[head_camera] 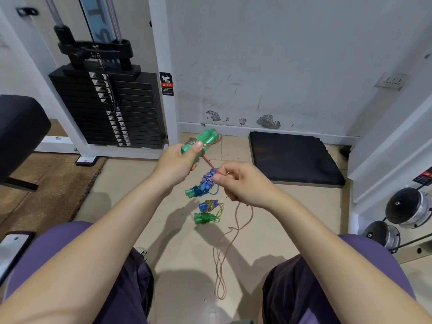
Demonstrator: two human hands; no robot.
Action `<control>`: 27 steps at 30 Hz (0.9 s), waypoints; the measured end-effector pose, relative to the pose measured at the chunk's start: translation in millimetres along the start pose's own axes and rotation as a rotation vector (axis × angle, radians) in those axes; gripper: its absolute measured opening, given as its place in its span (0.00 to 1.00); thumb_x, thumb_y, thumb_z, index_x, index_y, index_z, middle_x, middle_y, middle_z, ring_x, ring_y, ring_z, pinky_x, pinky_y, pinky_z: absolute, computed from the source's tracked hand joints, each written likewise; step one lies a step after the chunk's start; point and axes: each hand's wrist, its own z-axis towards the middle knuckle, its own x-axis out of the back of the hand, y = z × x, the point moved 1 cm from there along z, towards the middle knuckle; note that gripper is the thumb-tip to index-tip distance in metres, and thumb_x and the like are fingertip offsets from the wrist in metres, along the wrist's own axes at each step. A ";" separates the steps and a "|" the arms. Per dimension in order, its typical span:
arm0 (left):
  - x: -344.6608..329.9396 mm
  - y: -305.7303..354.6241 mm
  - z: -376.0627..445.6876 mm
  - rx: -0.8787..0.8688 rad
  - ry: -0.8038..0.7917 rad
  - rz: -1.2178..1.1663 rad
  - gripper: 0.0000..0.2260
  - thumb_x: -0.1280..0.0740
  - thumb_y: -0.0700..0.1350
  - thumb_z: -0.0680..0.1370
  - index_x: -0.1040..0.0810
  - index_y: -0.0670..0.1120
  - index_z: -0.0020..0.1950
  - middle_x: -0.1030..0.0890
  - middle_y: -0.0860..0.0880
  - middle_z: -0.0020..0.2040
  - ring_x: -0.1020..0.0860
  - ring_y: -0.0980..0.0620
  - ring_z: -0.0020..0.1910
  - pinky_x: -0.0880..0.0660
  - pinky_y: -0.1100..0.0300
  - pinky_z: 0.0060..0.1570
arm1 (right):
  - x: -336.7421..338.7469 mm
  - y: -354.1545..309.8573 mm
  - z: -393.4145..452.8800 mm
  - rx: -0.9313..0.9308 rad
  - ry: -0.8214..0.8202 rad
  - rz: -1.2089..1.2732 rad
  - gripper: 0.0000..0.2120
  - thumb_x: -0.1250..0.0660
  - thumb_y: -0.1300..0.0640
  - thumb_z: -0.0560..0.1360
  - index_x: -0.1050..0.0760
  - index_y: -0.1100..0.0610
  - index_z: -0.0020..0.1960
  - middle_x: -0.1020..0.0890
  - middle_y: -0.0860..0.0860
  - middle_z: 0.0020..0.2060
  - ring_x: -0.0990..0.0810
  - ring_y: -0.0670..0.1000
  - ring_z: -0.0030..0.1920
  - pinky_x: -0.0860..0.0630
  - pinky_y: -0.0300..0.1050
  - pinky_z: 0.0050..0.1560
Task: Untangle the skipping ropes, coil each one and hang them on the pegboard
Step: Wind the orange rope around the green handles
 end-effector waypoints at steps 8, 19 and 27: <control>3.8 1.7 -8.1 -0.039 -0.530 0.245 0.15 0.33 0.61 0.78 0.21 0.55 0.36 0.25 0.52 0.29 0.33 0.58 0.24 0.38 0.63 0.26 | 29.1 -9.3 -6.4 0.193 0.234 -0.172 0.08 0.27 0.55 0.74 0.19 0.58 0.39 0.22 0.49 0.34 0.28 0.43 0.35 0.32 0.38 0.38; -3.4 8.0 -22.2 -0.074 -0.842 0.121 0.24 0.34 0.68 0.71 0.21 0.46 0.46 0.27 0.51 0.30 0.35 0.55 0.27 0.40 0.63 0.27 | 26.9 -5.4 -3.9 0.109 0.118 0.040 0.07 0.26 0.56 0.73 0.19 0.60 0.42 0.18 0.57 0.36 0.24 0.45 0.36 0.28 0.41 0.39; -6.1 6.5 -21.3 -0.138 -0.573 0.138 0.17 0.31 0.66 0.73 0.18 0.55 0.36 0.24 0.53 0.27 0.29 0.57 0.27 0.33 0.66 0.30 | 31.1 1.0 -0.8 0.066 0.083 0.056 0.13 0.26 0.49 0.72 0.19 0.60 0.43 0.19 0.66 0.39 0.25 0.51 0.36 0.29 0.47 0.39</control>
